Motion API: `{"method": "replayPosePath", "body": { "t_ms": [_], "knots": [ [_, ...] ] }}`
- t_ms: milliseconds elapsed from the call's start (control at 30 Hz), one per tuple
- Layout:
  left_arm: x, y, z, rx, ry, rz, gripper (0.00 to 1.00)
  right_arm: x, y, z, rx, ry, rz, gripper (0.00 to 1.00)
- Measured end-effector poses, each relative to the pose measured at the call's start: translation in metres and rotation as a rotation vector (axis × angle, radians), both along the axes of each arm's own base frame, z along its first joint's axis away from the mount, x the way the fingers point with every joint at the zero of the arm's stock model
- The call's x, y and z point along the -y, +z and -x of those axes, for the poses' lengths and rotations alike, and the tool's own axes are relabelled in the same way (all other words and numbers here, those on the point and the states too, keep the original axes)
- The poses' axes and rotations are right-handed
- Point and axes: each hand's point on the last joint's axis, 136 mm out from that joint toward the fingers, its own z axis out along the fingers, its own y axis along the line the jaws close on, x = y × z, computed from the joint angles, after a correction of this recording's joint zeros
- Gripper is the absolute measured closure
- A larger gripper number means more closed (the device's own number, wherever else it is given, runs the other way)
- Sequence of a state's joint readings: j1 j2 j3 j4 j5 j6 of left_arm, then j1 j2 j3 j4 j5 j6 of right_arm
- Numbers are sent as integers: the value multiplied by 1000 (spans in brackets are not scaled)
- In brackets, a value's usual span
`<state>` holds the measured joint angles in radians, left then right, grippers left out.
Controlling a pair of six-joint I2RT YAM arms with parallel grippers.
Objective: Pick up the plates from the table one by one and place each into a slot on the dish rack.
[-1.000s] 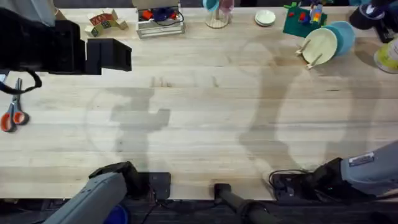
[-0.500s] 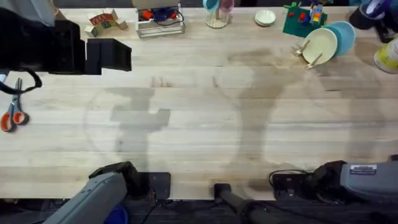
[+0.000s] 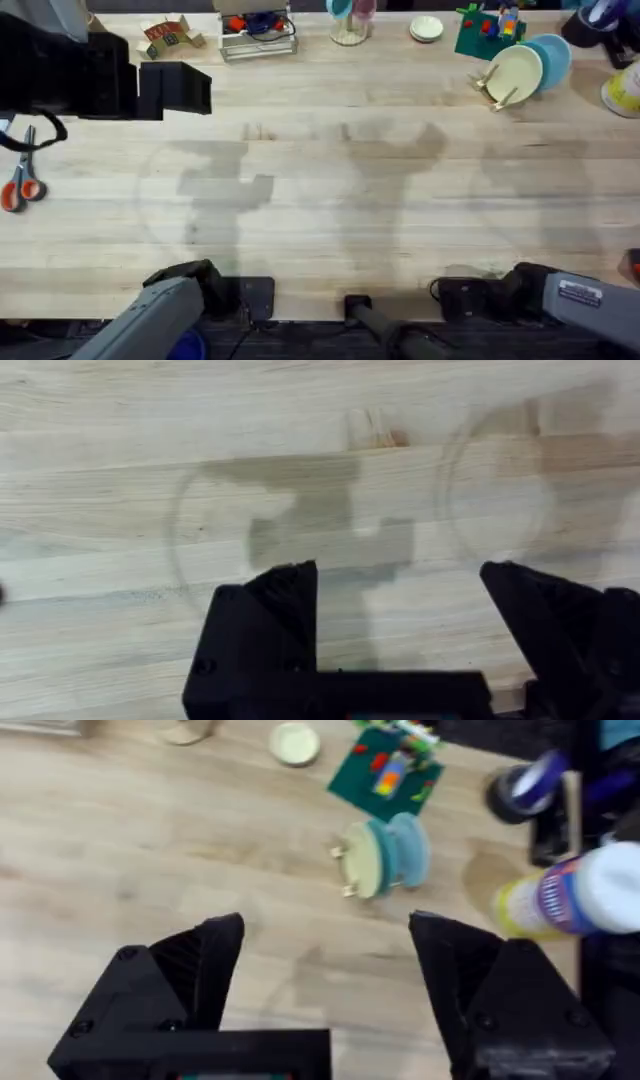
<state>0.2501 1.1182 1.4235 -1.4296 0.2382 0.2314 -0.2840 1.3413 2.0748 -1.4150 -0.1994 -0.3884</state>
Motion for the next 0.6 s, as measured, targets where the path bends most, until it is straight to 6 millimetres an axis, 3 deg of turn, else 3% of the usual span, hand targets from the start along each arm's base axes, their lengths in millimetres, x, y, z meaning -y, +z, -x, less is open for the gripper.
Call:
{"method": "replayPosePath", "body": {
  "t_ms": [133,333,600],
  "knots": [
    [0,0,0,0,0,0,6,-21,-8,20,-60,14,-64,10],
    [0,0,0,0,0,0,6,-35,-22,42,-161,2,-126,9],
    [0,0,0,0,0,0,6,-36,-22,44,-165,-14,-142,10]
  ]
}}
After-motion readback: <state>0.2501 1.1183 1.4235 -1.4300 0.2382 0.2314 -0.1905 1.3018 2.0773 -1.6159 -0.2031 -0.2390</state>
